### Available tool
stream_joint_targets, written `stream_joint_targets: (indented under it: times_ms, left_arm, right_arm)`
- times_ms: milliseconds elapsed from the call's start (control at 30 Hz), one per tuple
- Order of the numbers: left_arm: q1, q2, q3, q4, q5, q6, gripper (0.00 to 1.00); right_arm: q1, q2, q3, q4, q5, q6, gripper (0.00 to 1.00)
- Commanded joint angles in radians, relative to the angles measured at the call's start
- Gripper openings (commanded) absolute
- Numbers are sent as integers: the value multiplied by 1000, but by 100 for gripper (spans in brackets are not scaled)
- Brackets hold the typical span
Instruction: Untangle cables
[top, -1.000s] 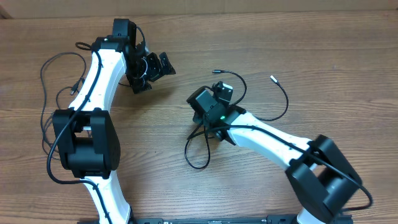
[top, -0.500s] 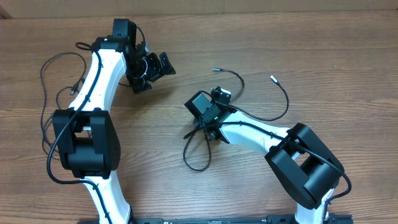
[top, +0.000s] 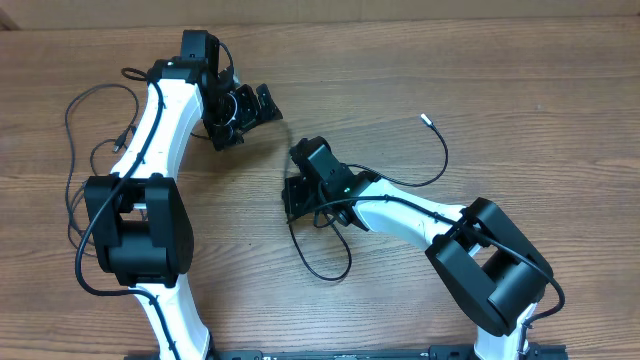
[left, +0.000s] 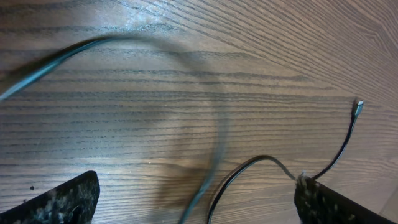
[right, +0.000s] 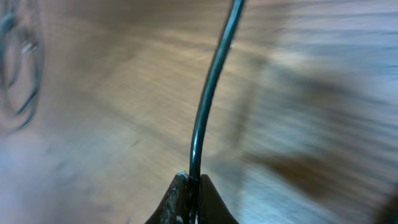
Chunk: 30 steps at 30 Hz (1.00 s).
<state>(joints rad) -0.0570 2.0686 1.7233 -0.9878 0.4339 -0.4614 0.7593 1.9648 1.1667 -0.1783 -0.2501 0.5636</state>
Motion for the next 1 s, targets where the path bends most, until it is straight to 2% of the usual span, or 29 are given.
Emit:
stream_joint_targets:
  times_ms: [0,300,467,600,767,867,967]
  left_arm:
    - [4,-47,14,-1,0,20,100]
    - [4,-47,14,-1,0,20,100]
    - [4,-47,14,-1,0,20,99]
    - [4,-47,14,-1,0,20,100]
    - [4,-47,14,-1,0,20,100]
    - [4,-47,14,-1,0,20,99]
    - [4,-47,14,-1,0,20,99]
  right_arm:
    - [-3,5,13,10,-144,-102,4]
    - [-124,-122,16,39,36,-84,4]
    - [-203,-131,16,-20,166,90,4]
    - [-245,-130,16,-161,312,190,4]
    - [-250,-130,2,-354,555,421,4]
    - [-250,-129,-20,-386,552,488,4]
    - [-249,-129,-38,-386,547,488,4]
